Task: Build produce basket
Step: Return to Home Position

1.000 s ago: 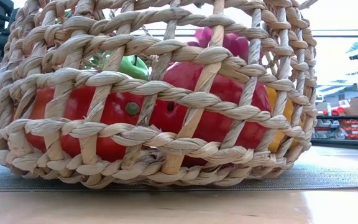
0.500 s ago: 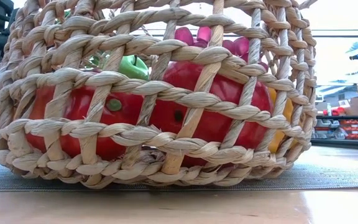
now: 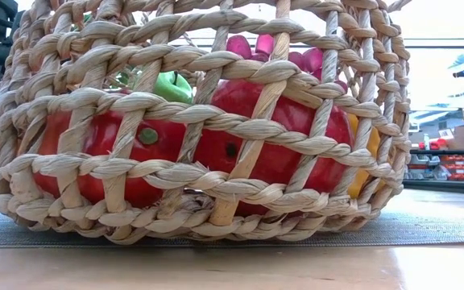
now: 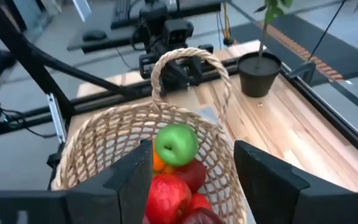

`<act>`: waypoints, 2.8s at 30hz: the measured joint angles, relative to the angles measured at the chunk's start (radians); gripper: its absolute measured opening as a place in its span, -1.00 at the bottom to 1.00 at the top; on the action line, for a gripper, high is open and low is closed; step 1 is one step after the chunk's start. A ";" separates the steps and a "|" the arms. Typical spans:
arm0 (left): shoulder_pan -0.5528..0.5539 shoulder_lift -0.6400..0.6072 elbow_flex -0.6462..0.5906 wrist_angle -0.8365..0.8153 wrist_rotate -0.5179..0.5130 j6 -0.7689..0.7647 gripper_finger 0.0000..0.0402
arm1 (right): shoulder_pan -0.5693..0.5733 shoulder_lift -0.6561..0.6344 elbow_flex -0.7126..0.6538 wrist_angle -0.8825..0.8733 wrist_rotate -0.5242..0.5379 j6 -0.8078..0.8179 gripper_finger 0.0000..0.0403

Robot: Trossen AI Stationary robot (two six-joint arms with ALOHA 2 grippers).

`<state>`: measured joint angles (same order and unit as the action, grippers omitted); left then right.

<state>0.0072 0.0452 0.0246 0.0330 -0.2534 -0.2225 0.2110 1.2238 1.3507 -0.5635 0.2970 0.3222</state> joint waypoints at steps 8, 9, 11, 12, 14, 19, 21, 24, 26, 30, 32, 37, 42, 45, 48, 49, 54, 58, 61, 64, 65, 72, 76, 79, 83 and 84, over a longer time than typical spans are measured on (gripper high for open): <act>0.000 0.000 0.000 0.000 0.000 0.000 -0.20 | -0.032 -0.329 -0.373 0.267 -0.073 0.015 0.13; 0.000 0.000 0.000 0.000 0.000 0.000 -0.20 | -0.032 -0.370 -0.420 0.297 -0.086 0.022 0.13; 0.000 0.000 0.000 0.000 0.000 0.000 -0.20 | -0.032 -0.447 -0.506 0.350 -0.111 0.027 0.13; 0.000 0.000 0.000 0.000 0.000 0.000 -0.20 | -0.032 -0.483 -0.547 0.379 -0.119 0.027 0.13; 0.000 0.000 0.000 0.000 0.000 0.000 -0.20 | -0.032 -0.554 -0.626 0.446 -0.139 0.027 0.13; 0.000 0.000 0.000 0.000 0.000 0.000 -0.20 | -0.032 -0.699 -0.802 0.607 -0.213 0.032 0.13; 0.000 0.000 0.000 0.000 0.000 0.000 -0.20 | -0.032 -0.747 -0.865 0.640 -0.236 0.054 0.13; 0.000 0.000 0.000 0.000 0.000 0.000 -0.20 | -0.032 -0.817 -0.944 0.655 -0.251 0.080 0.13; 0.000 0.000 0.000 0.000 0.000 0.000 -0.20 | -0.032 -0.860 -0.994 0.669 -0.250 0.079 0.13; 0.000 0.000 0.000 0.000 0.000 0.000 -0.20 | -0.032 -0.945 -1.094 0.734 -0.242 0.080 0.13; 0.000 0.000 0.000 0.000 0.000 0.000 -0.20 | -0.032 -0.989 -1.147 0.798 -0.230 0.091 0.13; 0.000 0.000 0.000 0.000 0.000 0.000 -0.20 | -0.032 -1.108 -1.272 0.894 -0.174 0.128 0.13; 0.000 0.000 0.000 0.000 0.000 0.000 -0.20 | -0.032 -1.188 -1.345 0.917 -0.136 0.148 0.13; 0.000 0.000 0.000 0.000 0.000 0.000 -0.20 | -0.032 -1.222 -1.344 0.882 -0.150 0.148 0.13; 0.000 0.000 0.000 0.000 0.000 0.000 -0.20 | -0.034 -1.219 -1.344 0.874 -0.157 0.119 0.13; 0.000 0.000 0.000 0.000 0.000 0.000 -0.20 | -0.039 -1.219 -1.344 0.867 -0.146 0.108 0.12; 0.000 0.000 0.000 0.000 0.000 0.000 -0.20 | -0.098 -1.219 -1.344 0.823 0.011 0.060 -0.01; 0.000 0.000 0.000 0.000 0.000 0.000 -0.20 | -0.159 -1.219 -1.344 0.817 0.133 0.007 -0.12; 0.000 0.000 0.000 0.000 0.000 0.000 -0.20 | -0.180 -1.219 -1.344 0.817 0.153 0.020 -0.17; 0.000 0.000 0.000 0.000 0.000 0.000 -0.20 | -0.182 -1.219 -1.344 0.821 0.105 0.014 -0.18; 0.000 0.000 0.000 0.000 0.000 0.000 -0.20 | -0.182 -1.219 -1.344 0.824 0.080 0.010 -0.17; 0.000 0.000 0.000 0.000 0.000 0.000 -0.20 | -0.182 -1.219 -1.344 0.794 -0.036 0.022 -0.17; 0.000 0.000 0.000 0.000 0.000 0.000 -0.20 | -0.182 -1.218 -1.344 0.694 -0.037 0.022 -0.17; 0.000 0.000 0.000 0.000 0.000 0.000 -0.20 | -0.182 -1.217 -1.344 0.638 -0.037 0.023 -0.17; 0.000 0.000 0.000 0.000 0.000 0.000 -0.20 | -0.182 -1.200 -1.344 0.628 -0.040 0.022 -0.17; 0.000 0.000 0.000 0.000 0.000 0.000 -0.20 | -0.182 -1.198 -1.344 0.633 -0.040 0.023 -0.17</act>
<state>0.0072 0.0452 0.0246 0.0330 -0.2533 -0.2226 0.0292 0.0255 0.0063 0.0695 0.2565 0.3447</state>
